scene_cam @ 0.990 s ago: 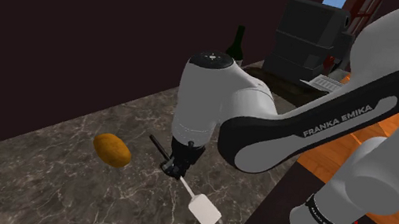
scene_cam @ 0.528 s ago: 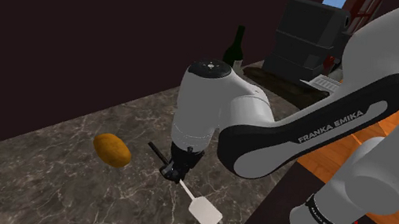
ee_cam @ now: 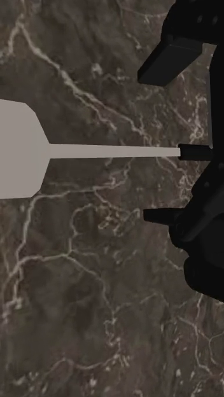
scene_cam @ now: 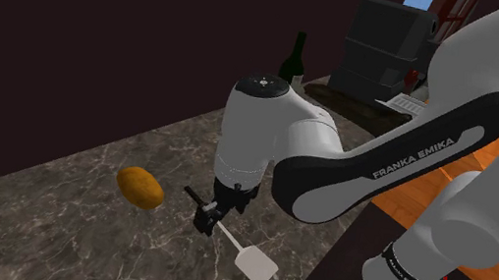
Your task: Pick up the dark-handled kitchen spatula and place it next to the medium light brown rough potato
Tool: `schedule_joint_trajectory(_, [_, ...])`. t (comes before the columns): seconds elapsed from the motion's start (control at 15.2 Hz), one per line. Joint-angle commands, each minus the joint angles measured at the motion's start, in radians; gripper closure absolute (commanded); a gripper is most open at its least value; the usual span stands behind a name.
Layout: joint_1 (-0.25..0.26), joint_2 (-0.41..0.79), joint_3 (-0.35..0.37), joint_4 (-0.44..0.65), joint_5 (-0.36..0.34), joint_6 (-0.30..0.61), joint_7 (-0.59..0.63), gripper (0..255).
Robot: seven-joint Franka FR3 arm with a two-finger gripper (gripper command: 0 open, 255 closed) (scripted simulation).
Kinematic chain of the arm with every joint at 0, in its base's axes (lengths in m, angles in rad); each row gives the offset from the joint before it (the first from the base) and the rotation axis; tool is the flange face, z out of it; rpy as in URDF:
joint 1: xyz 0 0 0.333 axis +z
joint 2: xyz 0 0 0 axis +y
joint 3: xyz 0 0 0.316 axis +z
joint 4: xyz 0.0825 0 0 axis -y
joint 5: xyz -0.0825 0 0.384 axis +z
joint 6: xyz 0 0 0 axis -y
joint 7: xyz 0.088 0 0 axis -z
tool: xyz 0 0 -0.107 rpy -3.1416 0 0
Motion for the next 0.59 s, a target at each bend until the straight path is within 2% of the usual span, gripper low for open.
schedule_joint_trajectory(0.0, [0.0,0.0,0.0,0.0,0.0,0.0,0.0,0])
schedule_joint_trajectory(0.26, [0.024,-0.108,-0.036,0.054,0.082,-0.14,-0.063,0])
schedule_joint_trajectory(0.53, [0.025,-0.107,-0.038,0.054,0.081,-0.14,-0.062,0])
